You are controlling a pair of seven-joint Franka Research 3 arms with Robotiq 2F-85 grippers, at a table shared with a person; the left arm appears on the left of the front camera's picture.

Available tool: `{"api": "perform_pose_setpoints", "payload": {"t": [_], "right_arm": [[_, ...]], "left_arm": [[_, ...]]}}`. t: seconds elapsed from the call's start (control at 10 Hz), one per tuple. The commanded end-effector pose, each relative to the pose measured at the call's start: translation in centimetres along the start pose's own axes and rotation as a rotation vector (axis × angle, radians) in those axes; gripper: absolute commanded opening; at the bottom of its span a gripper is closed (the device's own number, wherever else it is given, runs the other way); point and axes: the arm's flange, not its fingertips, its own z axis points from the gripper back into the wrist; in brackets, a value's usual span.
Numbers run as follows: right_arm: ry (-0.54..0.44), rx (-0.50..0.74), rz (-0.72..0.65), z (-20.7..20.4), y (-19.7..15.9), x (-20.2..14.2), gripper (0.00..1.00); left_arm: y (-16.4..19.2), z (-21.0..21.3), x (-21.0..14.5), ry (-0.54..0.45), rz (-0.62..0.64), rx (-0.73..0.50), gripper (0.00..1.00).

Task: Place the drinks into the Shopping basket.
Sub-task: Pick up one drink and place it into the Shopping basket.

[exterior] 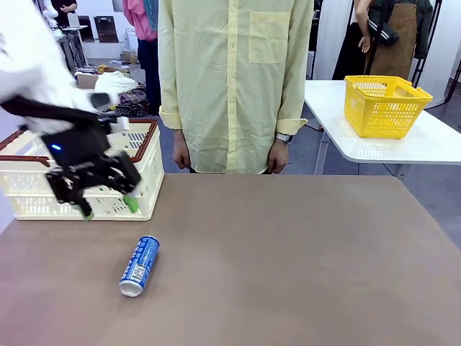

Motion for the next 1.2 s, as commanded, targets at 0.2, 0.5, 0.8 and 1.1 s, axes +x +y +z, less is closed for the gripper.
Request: {"api": "perform_pose_setpoints", "payload": {"t": [0.2,0.5,0.8,1.1], "right_arm": [[-0.009,0.021,-0.012,0.0,0.6,0.2,1.00],[-0.009,0.021,-0.012,0.0,0.6,0.2,1.00],[-0.009,0.021,-0.012,0.0,0.6,0.2,1.00],[-0.009,0.021,-0.012,0.0,0.6,0.2,1.00]], "left_arm": [[0.2,-3.2,1.6,-0.437,-0.023,0.184,1.00],[-1.1,-2.1,1.9,-0.357,-0.018,0.169,1.00],[-1.1,-2.1,1.9,-0.357,-0.018,0.169,1.00],[-0.3,-4.4,2.2,-0.333,-0.069,0.196,1.00]]}}
